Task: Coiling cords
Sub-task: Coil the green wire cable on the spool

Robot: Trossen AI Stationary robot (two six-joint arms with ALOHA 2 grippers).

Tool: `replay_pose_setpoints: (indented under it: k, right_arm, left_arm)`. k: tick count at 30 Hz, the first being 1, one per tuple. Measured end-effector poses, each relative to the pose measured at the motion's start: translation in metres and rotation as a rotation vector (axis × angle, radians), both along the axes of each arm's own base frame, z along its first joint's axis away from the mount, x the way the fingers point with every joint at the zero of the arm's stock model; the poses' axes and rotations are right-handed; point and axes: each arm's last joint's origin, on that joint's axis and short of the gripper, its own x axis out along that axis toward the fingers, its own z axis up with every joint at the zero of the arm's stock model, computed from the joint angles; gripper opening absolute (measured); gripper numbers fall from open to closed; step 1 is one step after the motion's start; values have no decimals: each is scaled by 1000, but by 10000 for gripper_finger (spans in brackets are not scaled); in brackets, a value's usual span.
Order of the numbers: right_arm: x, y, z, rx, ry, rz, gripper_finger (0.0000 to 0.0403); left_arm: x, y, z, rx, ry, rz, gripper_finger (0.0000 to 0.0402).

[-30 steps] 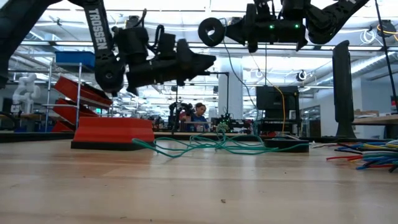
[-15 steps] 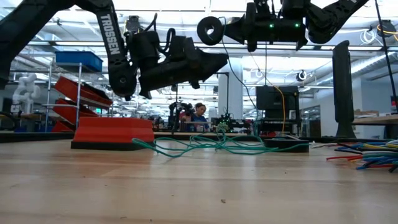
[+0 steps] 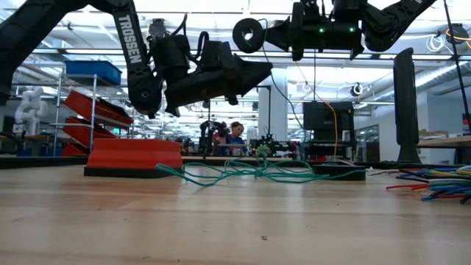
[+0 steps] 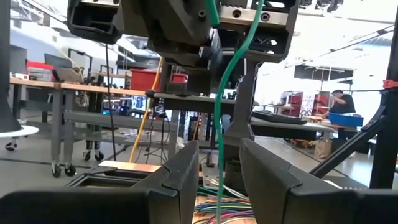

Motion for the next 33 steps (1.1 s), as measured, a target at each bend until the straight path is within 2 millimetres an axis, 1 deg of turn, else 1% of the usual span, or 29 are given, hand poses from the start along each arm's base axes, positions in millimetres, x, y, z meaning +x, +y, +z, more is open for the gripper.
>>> replay_pose_setpoints:
  k: [7, 11, 14, 17, 21, 24, 33]
  right_arm:
    - [2, 5, 0, -1, -2, 18, 0]
    - [4, 8, 1, -4, -8, 30, 0]
    - [4, 10, 1, -8, -7, 36, 0]
    - [5, 11, 1, -7, -6, 40, 0]
    - [6, 13, 0, -3, 0, 46, 0]
    - [6, 14, 0, -2, 6, 51, 0]
    - [7, 16, -1, -4, 9, 56, 0]
  left_arm:
    - [7, -1, 0, -14, 33, 1, 122]
    - [12, -4, 2, -18, 41, -5, 122]
    - [12, -4, 3, -17, 38, -5, 120]
    - [12, -4, 3, -14, 43, -13, 106]
    - [10, -5, 2, 54, 42, -88, 80]
    - [9, -5, 2, 70, 44, -120, 67]
    - [4, 6, -1, 81, 63, -138, 61]
